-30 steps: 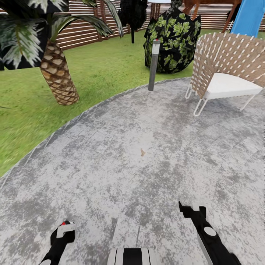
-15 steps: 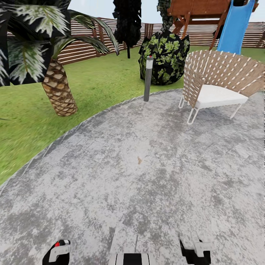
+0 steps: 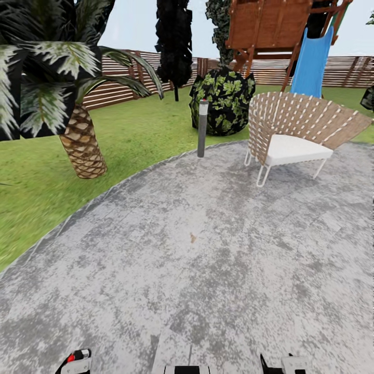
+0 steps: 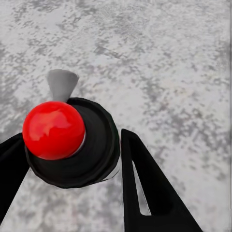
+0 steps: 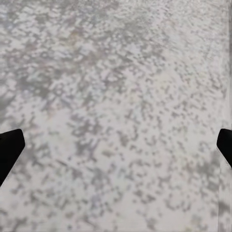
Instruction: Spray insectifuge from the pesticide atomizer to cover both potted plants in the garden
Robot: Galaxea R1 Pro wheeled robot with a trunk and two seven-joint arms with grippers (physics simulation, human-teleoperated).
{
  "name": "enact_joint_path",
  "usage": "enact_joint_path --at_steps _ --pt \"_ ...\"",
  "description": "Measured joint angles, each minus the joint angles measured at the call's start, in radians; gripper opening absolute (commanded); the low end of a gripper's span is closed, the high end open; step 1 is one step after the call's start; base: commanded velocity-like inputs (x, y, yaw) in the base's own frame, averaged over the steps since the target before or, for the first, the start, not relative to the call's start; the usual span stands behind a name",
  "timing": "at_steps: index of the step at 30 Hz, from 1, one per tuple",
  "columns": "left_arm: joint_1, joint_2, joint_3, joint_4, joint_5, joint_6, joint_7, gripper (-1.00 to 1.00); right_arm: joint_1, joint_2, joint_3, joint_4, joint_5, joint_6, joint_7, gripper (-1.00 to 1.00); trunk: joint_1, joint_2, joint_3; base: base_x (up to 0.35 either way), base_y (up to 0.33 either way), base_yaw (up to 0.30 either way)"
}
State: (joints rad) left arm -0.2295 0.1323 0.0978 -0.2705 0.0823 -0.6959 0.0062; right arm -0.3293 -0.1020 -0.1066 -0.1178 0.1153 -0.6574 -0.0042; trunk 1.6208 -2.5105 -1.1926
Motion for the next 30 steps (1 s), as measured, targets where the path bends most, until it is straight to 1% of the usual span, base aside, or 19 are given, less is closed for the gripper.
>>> enact_joint_path --at_steps 5,15,26,30 --pt "0.000 -0.003 0.004 0.000 -0.003 0.001 -0.001 -1.00 0.000 0.000 -0.001 -0.001 -0.001 0.000 0.000 1.00 -0.002 0.001 0.027 0.000 0.000 -0.073" --pt "0.000 -0.005 0.001 0.000 -0.009 0.001 -0.002 -1.00 0.000 0.001 0.000 -0.001 -0.002 0.000 0.000 1.00 -0.007 0.004 0.080 0.000 0.000 -0.071" --pt "0.001 -0.007 -0.003 0.000 -0.011 0.001 -0.002 -1.00 0.000 0.002 0.000 -0.002 -0.002 0.000 0.000 1.00 -0.012 0.006 0.125 0.000 0.000 -0.007" --pt "0.000 -0.007 -0.003 0.000 -0.011 0.001 -0.002 -1.00 0.000 0.002 0.000 -0.003 -0.002 0.001 0.000 1.00 -0.013 0.007 0.140 0.000 0.000 -0.159"
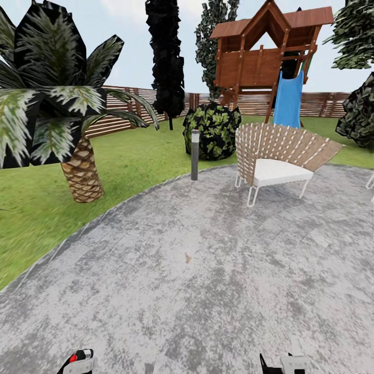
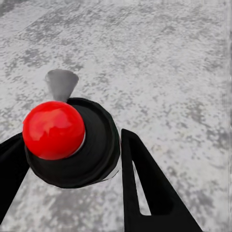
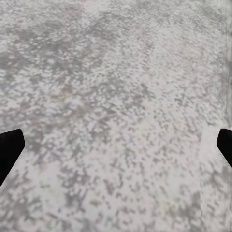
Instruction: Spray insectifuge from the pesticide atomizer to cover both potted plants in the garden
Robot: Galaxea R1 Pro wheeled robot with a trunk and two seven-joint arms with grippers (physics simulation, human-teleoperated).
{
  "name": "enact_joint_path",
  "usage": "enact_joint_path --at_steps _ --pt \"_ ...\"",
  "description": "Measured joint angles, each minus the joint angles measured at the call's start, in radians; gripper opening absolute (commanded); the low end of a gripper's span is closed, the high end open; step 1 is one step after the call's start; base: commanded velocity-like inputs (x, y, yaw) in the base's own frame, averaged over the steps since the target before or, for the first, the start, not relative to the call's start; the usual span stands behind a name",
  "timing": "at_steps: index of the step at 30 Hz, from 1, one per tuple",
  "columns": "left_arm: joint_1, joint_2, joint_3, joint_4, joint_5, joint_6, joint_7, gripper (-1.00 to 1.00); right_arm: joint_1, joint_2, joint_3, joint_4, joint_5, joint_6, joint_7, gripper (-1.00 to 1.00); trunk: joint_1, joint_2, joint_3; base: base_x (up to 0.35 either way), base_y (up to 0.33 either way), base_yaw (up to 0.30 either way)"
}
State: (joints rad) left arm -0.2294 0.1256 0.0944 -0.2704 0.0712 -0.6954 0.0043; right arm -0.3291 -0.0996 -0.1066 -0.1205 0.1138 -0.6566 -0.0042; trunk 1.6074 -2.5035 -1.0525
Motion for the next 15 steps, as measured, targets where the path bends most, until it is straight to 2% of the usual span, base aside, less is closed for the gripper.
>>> enact_joint_path --at_steps 15 --pt "0.000 0.000 0.001 0.000 0.000 0.000 0.000 -1.00 0.000 0.003 0.000 0.000 -0.001 0.002 0.001 1.00 -0.007 0.004 0.058 0.000 0.000 -0.269"
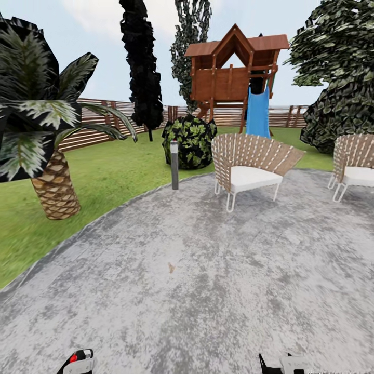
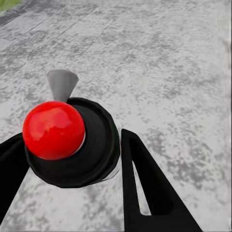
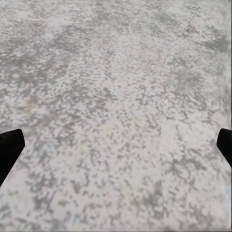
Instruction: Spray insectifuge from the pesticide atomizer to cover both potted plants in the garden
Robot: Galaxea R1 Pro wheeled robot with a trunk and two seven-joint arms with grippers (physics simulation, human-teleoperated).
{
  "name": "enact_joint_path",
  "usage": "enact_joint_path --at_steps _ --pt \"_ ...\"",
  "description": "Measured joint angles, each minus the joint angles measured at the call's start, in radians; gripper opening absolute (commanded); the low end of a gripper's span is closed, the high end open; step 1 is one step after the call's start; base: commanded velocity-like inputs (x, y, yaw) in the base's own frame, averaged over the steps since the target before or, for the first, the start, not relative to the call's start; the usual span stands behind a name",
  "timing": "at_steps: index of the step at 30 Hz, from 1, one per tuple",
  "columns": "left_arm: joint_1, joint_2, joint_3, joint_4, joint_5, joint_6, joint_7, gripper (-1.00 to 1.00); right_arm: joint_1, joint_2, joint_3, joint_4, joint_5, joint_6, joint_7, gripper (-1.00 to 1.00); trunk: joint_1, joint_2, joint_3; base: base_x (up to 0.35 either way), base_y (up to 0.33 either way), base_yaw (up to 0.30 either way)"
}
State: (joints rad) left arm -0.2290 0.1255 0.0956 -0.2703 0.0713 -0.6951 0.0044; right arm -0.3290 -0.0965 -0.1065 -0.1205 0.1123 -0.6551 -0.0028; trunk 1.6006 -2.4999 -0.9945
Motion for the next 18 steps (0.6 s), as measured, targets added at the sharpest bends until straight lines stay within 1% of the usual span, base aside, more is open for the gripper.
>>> enact_joint_path --at_steps 1,18 --pt "0.000 0.000 0.000 0.000 0.000 0.000 0.000 -1.00 0.000 0.000 0.000 0.000 0.000 0.000 0.000 1.00 0.000 0.000 0.004 0.000 0.000 -0.276" --pt "0.000 0.000 -0.001 0.000 0.000 -0.001 0.000 -1.00 0.000 0.001 0.000 0.001 0.000 0.000 -0.001 1.00 -0.065 0.119 0.057 0.000 0.000 -0.276"
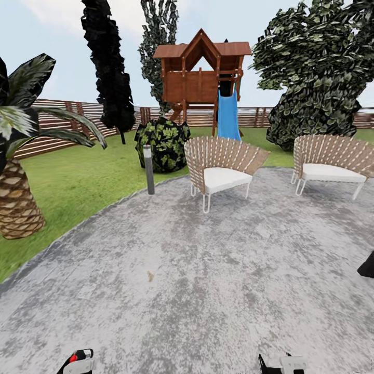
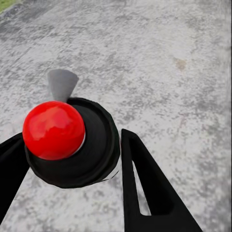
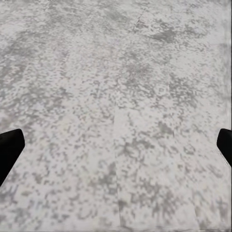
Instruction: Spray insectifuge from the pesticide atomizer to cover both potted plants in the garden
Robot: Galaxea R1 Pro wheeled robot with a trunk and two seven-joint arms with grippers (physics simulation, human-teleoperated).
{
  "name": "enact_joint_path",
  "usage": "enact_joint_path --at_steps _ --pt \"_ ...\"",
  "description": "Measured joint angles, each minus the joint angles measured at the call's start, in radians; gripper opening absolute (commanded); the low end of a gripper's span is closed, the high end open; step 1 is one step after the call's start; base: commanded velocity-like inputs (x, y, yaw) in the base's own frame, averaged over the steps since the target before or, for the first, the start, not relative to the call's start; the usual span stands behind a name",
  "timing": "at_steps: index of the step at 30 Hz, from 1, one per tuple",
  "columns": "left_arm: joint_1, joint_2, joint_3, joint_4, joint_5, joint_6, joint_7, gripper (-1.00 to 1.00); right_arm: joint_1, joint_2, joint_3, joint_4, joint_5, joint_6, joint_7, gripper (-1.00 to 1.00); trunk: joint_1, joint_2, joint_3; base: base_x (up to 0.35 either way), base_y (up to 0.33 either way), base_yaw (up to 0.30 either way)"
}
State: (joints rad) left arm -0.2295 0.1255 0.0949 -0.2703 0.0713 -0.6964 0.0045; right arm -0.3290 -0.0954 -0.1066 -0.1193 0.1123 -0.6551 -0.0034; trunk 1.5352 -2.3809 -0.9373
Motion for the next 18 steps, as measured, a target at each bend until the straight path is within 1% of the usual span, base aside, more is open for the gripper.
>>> enact_joint_path --at_steps 10,18 --pt "0.000 0.000 0.001 0.000 0.000 -0.001 0.000 -1.00 0.000 0.000 0.000 0.000 0.000 0.000 0.001 1.00 -0.038 0.070 0.031 0.000 0.000 -0.276" --pt "0.000 0.000 0.000 0.000 -0.001 -0.002 -0.001 -1.00 0.000 0.001 0.000 0.000 0.000 0.000 0.001 1.00 -0.038 0.070 0.031 0.000 0.000 -0.276"
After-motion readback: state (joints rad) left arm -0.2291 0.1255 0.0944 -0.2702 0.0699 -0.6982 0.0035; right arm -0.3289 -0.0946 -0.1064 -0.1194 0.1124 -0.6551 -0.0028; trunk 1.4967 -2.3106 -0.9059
